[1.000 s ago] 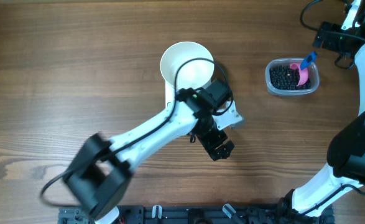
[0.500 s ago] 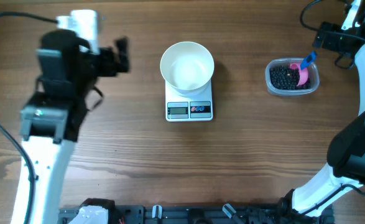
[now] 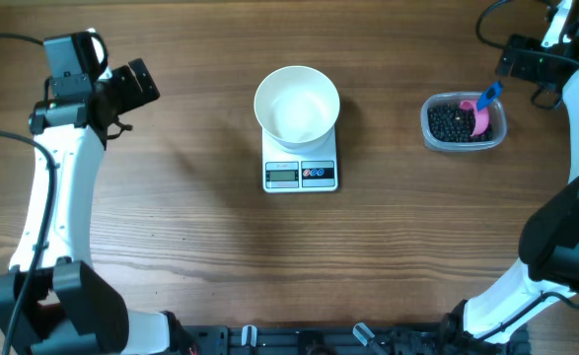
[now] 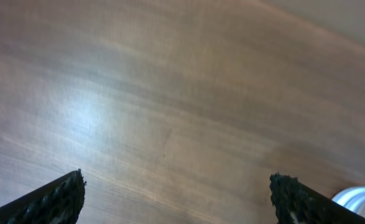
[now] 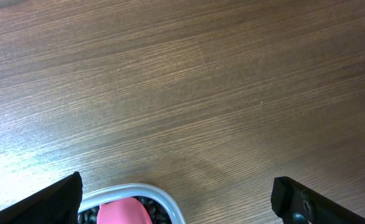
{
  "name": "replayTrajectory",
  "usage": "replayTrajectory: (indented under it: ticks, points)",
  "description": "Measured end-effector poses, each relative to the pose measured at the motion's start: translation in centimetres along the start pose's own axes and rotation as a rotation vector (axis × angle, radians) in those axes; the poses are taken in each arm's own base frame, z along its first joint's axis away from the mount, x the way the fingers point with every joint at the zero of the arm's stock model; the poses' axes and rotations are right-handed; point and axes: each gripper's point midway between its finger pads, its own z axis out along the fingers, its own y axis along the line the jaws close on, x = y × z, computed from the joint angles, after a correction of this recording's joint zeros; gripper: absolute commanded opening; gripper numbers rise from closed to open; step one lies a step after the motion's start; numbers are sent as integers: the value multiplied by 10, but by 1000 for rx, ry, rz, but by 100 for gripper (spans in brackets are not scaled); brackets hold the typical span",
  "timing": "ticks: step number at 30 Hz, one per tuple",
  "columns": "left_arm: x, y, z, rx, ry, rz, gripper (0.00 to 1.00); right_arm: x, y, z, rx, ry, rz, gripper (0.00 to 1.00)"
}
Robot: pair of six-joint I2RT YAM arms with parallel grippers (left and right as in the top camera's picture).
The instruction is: Scoop item into bowl and weigh 150g on scale
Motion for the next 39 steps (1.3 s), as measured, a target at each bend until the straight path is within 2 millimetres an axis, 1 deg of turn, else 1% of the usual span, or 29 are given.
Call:
replayTrajectory:
  ticks: [4,7,8,9,10,11,12,13,14,16,17,19,20,21,22,24,26,27,31,34,36,39]
  points:
    - [45,10,21,-46,188,-10,100,0,0,0,0,0,0,100]
    - [62,14,31,-63,256,-9,98,0,0,0,0,0,0,100]
    - [69,15,33,-68,282,-8,96,0,0,0,0,0,0,100]
    - [81,15,35,-68,332,-7,96,0,0,0,0,0,0,100]
    - [94,14,36,-62,382,-4,97,0,0,0,0,0,0,100]
    - [107,5,33,-24,434,27,100,0,0,0,0,0,0,100]
    - [114,-3,31,1,460,56,100,0,0,0,0,0,0,100]
    - [129,-20,24,64,517,135,100,0,0,0,0,0,0,100]
    - [154,-45,10,149,603,272,100,0,0,0,0,0,0,100]
    - [195,-90,-15,299,706,520,100,0,0,0,0,0,0,100]
    - [209,-108,-25,356,726,608,100,0,0,0,0,0,0,100]
    - [238,-158,-43,496,698,827,100,0,0,0,0,0,0,100]
    - [252,-178,-52,551,683,904,100,0,0,0,0,0,0,100]
    - [260,-193,-57,590,662,954,100,0,0,0,0,0,0,100]
    - [269,-216,-63,646,605,1030,100,0,0,0,0,0,0,100]
    - [281,-234,-72,698,563,1120,100,0,0,0,0,0,0,100]
    - [279,-241,-71,723,523,1159,99,0,0,0,0,0,0,100]
    - [281,-244,-67,746,511,1186,100,0,0,0,0,0,0,100]
    - [295,-245,-58,792,547,1232,100,0,0,0,0,0,0,100]
    - [295,-246,-58,812,532,1267,100,0,0,0,0,0,0,100]
    - [296,-249,-54,817,521,1276,100,0,0,0,0,0,0,100]
    - [308,-242,-33,766,563,1300,100,0,0,0,0,0,0,100]
